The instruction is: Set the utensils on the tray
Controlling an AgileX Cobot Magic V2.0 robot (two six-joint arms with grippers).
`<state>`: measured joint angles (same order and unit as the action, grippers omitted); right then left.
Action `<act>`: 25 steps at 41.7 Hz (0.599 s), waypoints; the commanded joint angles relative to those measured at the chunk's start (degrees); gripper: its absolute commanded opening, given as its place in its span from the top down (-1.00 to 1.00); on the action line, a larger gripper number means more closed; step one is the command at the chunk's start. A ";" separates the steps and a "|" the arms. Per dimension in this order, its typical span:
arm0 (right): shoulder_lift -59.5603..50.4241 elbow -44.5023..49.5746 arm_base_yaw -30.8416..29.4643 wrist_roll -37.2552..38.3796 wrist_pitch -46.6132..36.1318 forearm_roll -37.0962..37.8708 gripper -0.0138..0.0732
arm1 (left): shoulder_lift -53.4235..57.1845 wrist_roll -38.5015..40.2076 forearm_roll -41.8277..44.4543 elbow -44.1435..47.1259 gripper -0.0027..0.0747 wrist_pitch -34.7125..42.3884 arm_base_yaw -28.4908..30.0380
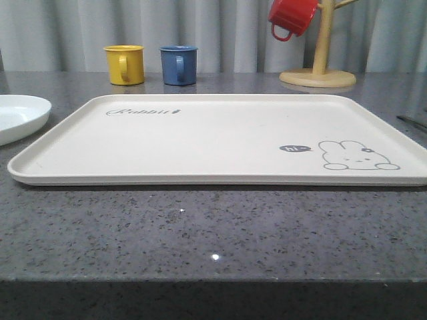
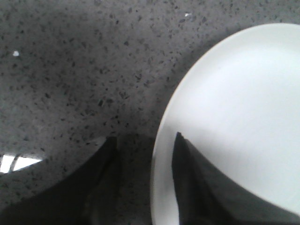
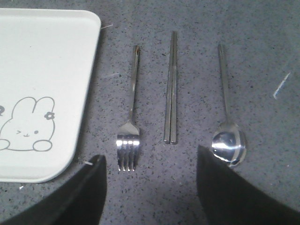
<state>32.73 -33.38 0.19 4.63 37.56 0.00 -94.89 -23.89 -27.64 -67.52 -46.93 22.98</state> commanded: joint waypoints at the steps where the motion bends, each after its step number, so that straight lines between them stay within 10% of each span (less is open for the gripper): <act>1: 0.60 -2.02 -0.37 -0.23 -3.41 0.76 -0.36 | 1.78 0.02 -1.95 -1.52 0.64 -0.64 -0.23; 7: 0.60 -2.02 -0.37 -0.23 -3.41 0.76 -0.36 | 1.91 0.02 -1.95 -1.52 0.98 -1.56 -0.23; 25: 0.60 -2.02 -0.37 -0.23 -3.41 0.76 -0.36 | 12.77 -0.05 -3.53 -1.52 0.98 -2.76 -4.53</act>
<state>32.73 -33.38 0.19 4.63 37.56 0.00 -86.83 -23.99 -28.16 -67.52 -50.17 21.03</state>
